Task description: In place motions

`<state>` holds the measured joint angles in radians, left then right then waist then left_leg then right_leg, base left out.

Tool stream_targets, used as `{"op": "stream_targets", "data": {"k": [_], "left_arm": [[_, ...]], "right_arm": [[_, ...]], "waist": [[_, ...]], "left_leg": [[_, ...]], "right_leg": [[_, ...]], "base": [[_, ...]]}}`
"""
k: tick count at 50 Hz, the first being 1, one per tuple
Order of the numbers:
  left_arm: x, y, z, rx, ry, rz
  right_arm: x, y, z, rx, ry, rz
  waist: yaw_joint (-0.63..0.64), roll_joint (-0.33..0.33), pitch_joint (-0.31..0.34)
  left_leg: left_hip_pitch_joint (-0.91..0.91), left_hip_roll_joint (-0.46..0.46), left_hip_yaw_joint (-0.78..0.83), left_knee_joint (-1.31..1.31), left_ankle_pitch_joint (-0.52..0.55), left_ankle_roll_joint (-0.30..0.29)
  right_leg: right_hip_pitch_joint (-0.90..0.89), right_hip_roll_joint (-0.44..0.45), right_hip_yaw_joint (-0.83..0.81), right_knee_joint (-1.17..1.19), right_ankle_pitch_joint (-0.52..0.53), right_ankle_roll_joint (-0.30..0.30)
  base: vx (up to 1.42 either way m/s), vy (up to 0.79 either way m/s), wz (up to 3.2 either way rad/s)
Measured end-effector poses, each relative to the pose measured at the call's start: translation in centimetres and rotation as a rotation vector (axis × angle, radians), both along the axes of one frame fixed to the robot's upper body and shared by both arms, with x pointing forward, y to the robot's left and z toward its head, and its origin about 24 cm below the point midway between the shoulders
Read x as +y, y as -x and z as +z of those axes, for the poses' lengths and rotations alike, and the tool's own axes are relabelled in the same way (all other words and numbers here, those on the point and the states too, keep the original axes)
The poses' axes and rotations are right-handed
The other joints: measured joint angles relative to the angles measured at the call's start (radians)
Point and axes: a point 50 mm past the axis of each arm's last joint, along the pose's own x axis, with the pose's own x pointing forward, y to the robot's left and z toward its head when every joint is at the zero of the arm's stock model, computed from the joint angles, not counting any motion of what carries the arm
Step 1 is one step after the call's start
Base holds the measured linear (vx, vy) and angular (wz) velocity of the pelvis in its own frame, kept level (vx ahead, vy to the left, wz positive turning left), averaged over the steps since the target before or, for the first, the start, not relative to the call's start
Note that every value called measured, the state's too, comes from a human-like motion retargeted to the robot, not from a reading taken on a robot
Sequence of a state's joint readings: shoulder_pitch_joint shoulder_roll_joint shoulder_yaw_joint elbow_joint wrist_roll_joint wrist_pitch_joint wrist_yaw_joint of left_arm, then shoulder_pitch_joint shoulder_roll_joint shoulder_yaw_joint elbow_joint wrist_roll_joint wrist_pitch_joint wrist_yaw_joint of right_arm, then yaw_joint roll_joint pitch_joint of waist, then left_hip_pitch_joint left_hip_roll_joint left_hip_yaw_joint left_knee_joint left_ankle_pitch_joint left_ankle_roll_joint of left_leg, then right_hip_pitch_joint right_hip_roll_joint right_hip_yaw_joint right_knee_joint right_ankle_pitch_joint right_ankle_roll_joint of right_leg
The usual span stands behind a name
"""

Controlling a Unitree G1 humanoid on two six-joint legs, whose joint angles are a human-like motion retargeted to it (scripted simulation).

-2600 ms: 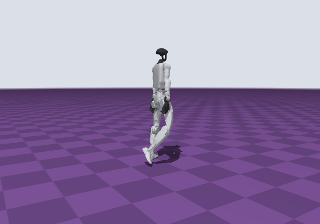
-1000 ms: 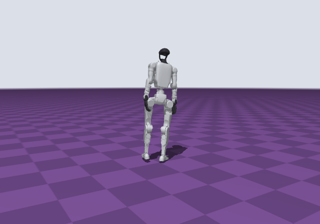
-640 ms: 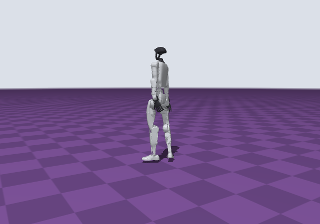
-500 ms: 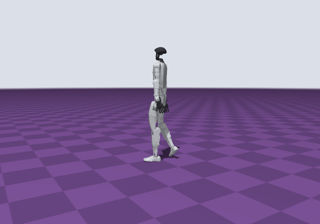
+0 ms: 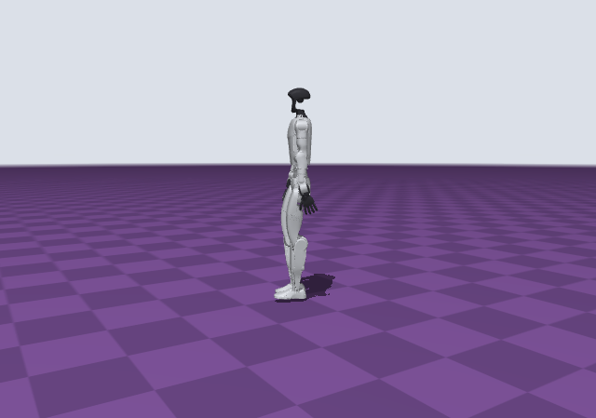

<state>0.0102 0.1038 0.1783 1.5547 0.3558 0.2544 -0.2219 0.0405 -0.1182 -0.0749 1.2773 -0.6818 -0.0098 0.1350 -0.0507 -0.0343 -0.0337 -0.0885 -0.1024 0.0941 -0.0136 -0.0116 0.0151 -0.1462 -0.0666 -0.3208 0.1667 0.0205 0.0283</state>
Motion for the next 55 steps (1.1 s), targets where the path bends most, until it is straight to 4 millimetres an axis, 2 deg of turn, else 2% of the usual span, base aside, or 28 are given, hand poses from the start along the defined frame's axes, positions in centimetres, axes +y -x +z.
{"op": "stream_targets", "data": {"k": [5,7,13,16,18,20,22,25,27,30,32,36,40,43,45,46,47,48,49,50,52,55], "left_arm": [[0.2,-1.6,0.0,-0.023,-0.001,-0.113],[-0.1,-1.7,-0.1,-0.032,0.012,-0.132],[-0.3,-1.1,-0.1,-0.03,0.003,-0.097],[-0.8,0.2,-0.1,0.022,-0.005,-0.04],[-1.3,1.0,0.0,0.057,-0.006,0.005],[-1.6,1.5,0.1,0.076,-0.005,0.043],[-1.7,1.8,0.1,0.081,-0.006,0.066],[-0.9,2.4,0.2,0.082,-0.016,0.086],[-0.3,2.3,0.2,0.077,-0.032,0.088],[0.4,1.4,0.1,0.036,-0.054,0.107],[0.5,1.3,0.1,0.026,-0.046,0.12],[-1.0,-0.1,-0.1,-0.001,-0.016,0.138],[-2.6,-2.2,-0.4,-0.083,0.037,0.117],[-3.0,-3.0,-0.4,-0.109,0.057,0.027],[-3.2,-3.5,-0.5,-0.129,0.054,-0.03],[-3.3,-3.5,-0.5,-0.132,0.056,-0.05],[-3.5,-3.4,-0.5,-0.133,0.06,-0.065],[-3.6,-3.4,-0.5,-0.133,0.069,-0.071],[-3.7,-3.5,-0.5,-0.134,0.077,-0.071],[-3.8,-3.8,-0.5,-0.136,0.086,-0.068],[-3.5,-4.4,-0.4,-0.156,0.082,-0.062],[-2.8,-4.8,-0.4,-0.172,0.063,-0.058]], "right_arm": [[0.4,-0.3,0.0,0.015,-0.043,0.007],[0.3,-0.3,0.0,0.014,-0.037,0.025],[-0.2,-0.5,0.1,0.022,-0.017,0.041],[-1.1,0.3,0.1,0.057,0.001,-0.006],[-1.8,1.2,0.1,0.087,0.024,-0.057],[-2.5,2.2,0.1,0.117,0.056,-0.122],[-3.0,3.5,0.1,0.156,0.085,-0.187],[-3.1,5.6,0.1,0.231,0.102,-0.258],[-2.8,6.7,0.1,0.28,0.088,-0.284],[-2.4,7.4,0.1,0.314,0.068,-0.283],[-2.6,8.1,0.2,0.33,0.071,-0.258],[-3.3,8.1,0.3,0.342,0.105,-0.247],[-4.0,6.7,0.4,0.283,0.12,-0.285],[-4.1,6.3,0.4,0.271,0.099,-0.297],[-4.1,5.9,0.4,0.259,0.089,-0.306],[-4.1,5.9,0.4,0.256,0.089,-0.308],[-4.1,5.8,0.4,0.254,0.09,-0.307],[-4.0,5.6,0.3,0.252,0.091,-0.298],[-3.8,5.2,0.3,0.245,0.09,-0.289],[-3.4,4.6,0.2,0.235,0.088,-0.279],[-2.6,3.5,0.0,0.196,0.08,-0.281],[-1.9,2.6,-0.1,0.16,0.047,-0.263]], "waist": [[-0.043,-0.005,0.052],[-0.057,0.003,0.066],[-0.107,0.036,0.055],[-0.103,0.065,0.035],[-0.098,0.084,0.014],[-0.08,0.088,-0.011],[-0.074,0.071,-0.026],[-0.053,0.026,-0.039],[-0.054,-0.019,-0.035],[-0.084,-0.099,-0.037],[-0.09,-0.106,-0.062],[-0.04,-0.104,-0.052],[-0.005,-0.08,-0.034],[0.004,-0.023,-0.049],[0.013,0.021,-0.045],[0.009,0.027,-0.048],[-0.004,0.037,-0.053],[-0.031,0.055,-0.064],[-0.042,0.066,-0.068],[-0.045,0.072,-0.069],[-0.074,0.08,-0.05],[-0.088,0.076,-0.032]], "left_leg": [[0.021,0.03,0.121,-0.01,-0.034,0.001],[0.037,0.059,0.212,-0.01,-0.062,-0.001],[0.076,0.129,0.56,-0.025,-0.138,-0.044],[0.095,0.158,0.688,-0.024,-0.17,-0.075],[0.105,0.177,0.754,-0.017,-0.185,-0.1],[0.118,0.183,0.836,-0.008,-0.194,-0.128],[0.144,0.173,0.907,0.01,-0.195,-0.152],[0.192,0.181,1.018,0.081,-0.161,-0.169],[0.204,0.206,1.044,0.186,-0.085,-0.149],[0.103,0.306,0.886,0.522,0.011,-0.031],[-0.009,0.343,0.707,0.695,0.03,0.045],[-0.115,0.242,0.421,0.727,-0.046,0.03],[-0.099,0.171,0.375,0.536,-0.159,0.049],[-0.096,0.112,0.271,0.317,-0.158,0.03],[-0.085,0.09,0.197,0.172,-0.107,0.015],[-0.076,0.054,0.158,0.138,-0.126,0.074],[-0.065,0.046,0.161,0.119,-0.144,0.1],[-0.048,0.096,0.246,0.132,-0.161,0.059],[-0.045,0.111,0.258,0.132,-0.162,0.038],[-0.049,0.11,0.233,0.125,-0.154,0.028],[-0.015,0.131,0.309,0.117,-0.163,0.009],[0.01,0.109,0.292,0.108,-0.184,0.032]], "right_leg": [[-0.014,0.018,0.052,-0.088,0.086,0.028],[-0.017,0.029,0.025,-0.104,0.074,0.029],[0.045,-0.004,-0.47,-0.09,-0.013,-0.004],[0.086,-0.013,-0.619,-0.053,-0.037,-0.032],[0.103,-0.016,-0.681,-0.028,-0.049,-0.028],[0.111,-0.014,-0.707,-0.03,-0.052,-0.024],[0.117,-0.002,-0.669,-0.077,-0.072,0.006],[0.088,0.032,-0.475,-0.145,-0.079,-0.048],[0.093,-0.01,-0.458,-0.162,-0.064,-0.045],[0.09,-0.087,-0.388,-0.174,-0.062,-0.025],[0.081,-0.089,-0.379,-0.187,-0.058,-0.029],[0.06,-0.096,-0.26,-0.178,-0.04,-0.046],[0.037,-0.093,-0.164,-0.165,-0.022,-0.054],[0.03,-0.044,-0.12,-0.17,-0.011,-0.06],[0.038,0.002,-0.079,-0.17,-0.01,-0.065],[0.043,0.0,-0.061,-0.166,-0.009,-0.061],[0.044,0.001,-0.05,-0.161,-0.009,-0.058],[0.038,0.008,-0.053,-0.155,-0.009,-0.057],[0.03,0.013,-0.042,-0.151,-0.005,-0.057],[0.022,0.018,-0.024,-0.147,-0.001,-0.057],[0.027,0.015,-0.03,-0.139,0.004,-0.051],[0.041,0.01,-0.017,-0.133,0.004,-0.048]], "base": [[-0.1,-0.04,-1.25],[-0.06,-0.07,-2.44],[0.0,-0.1,-3.05],[0.22,-0.06,-3.13],[0.36,-0.13,-2.83],[0.34,-0.11,-2.68],[0.41,-0.22,-2.25],[0.43,-0.23,-2.09],[0.4,-0.32,-1.45],[0.33,-0.25,-0.92],[0.47,-0.16,-1.24],[0.22,0.04,-1.83],[0.15,0.17,-1.65],[0.26,0.2,-1.24],[0.2,0.18,-1.04],[0.24,0.16,-0.74],[0.25,0.17,-0.36],[0.18,0.16,-0.42],[0.1,0.14,-0.71],[-0.01,0.13,-0.84],[-0.08,0.12,-0.44],[0.03,0.07,-0.49]]}}
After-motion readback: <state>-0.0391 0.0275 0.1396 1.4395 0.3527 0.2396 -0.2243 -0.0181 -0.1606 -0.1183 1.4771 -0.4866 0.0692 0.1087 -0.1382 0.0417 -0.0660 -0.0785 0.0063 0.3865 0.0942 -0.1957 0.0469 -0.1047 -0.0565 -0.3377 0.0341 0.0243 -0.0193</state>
